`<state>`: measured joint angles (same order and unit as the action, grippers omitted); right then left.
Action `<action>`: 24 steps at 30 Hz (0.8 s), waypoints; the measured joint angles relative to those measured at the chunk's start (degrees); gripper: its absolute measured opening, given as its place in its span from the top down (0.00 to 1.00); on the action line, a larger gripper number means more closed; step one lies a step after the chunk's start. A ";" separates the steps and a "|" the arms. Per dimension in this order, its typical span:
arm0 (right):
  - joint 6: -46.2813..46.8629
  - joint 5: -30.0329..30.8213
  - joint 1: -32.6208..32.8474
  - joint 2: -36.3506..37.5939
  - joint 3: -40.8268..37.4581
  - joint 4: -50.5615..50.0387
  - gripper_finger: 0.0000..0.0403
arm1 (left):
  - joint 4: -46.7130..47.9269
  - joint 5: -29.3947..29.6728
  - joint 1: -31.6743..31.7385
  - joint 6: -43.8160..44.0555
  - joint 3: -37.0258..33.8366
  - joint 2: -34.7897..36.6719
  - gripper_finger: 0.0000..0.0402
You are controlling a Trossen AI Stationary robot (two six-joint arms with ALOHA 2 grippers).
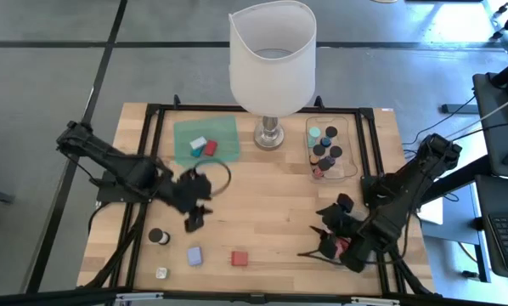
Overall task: Pick & Place Office items
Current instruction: Put the red charger adapter into the gray bin
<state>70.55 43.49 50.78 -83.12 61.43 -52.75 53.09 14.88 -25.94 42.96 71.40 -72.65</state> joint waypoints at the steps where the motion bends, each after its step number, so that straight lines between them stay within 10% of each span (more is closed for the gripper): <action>1: -0.14 -0.25 -0.87 -0.10 0.00 0.64 0.41 | 0.03 0.14 -1.49 -0.66 0.00 -1.00 0.53; 24: -18.41 -13.59 -16.62 -4.37 -0.02 26.64 0.21 | -20.92 -4.50 -9.36 -5.79 0.00 -26.71 0.53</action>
<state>52.14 29.90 34.16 -87.49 61.41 -26.11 32.17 10.38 -35.30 37.17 71.40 -99.36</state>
